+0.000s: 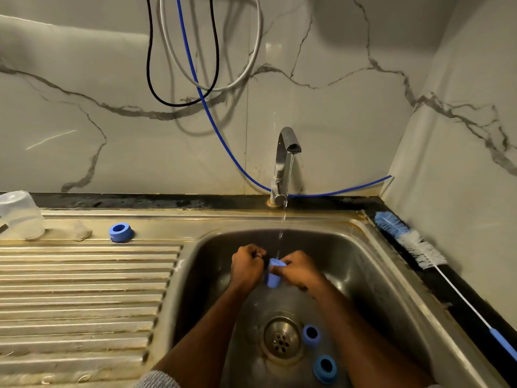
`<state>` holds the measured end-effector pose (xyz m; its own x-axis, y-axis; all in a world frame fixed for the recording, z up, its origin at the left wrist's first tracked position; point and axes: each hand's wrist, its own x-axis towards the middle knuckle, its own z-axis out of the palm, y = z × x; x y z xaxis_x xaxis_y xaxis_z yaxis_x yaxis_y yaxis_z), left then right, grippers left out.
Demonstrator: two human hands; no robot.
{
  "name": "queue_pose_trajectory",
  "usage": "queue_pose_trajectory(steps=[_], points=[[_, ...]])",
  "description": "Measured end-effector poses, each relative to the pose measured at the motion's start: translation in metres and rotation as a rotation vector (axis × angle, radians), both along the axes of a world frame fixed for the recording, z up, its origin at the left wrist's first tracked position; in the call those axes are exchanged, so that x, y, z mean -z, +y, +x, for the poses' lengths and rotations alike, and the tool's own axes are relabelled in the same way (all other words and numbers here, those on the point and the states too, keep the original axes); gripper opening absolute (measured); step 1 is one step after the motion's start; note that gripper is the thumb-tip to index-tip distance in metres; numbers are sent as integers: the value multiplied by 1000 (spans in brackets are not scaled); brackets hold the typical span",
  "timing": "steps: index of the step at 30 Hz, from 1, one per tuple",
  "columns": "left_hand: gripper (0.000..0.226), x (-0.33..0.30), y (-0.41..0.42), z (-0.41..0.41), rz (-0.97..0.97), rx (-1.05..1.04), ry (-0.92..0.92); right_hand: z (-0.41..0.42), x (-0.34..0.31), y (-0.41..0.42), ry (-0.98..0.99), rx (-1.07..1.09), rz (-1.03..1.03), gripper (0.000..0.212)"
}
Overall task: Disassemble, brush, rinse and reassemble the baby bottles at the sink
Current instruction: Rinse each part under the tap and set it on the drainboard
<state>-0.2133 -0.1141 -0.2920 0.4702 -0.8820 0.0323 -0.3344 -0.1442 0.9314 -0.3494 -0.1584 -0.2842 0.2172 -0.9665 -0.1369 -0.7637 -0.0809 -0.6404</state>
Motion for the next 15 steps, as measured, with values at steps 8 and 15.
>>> queue_pose_trajectory(steps=[8,15], points=[[23,3,1,-1,5,36,-52,3,0,2,118,-11,-59,17],[24,4,0,-1,6,44,-78,1,0,1,56,-70,-69,32]])
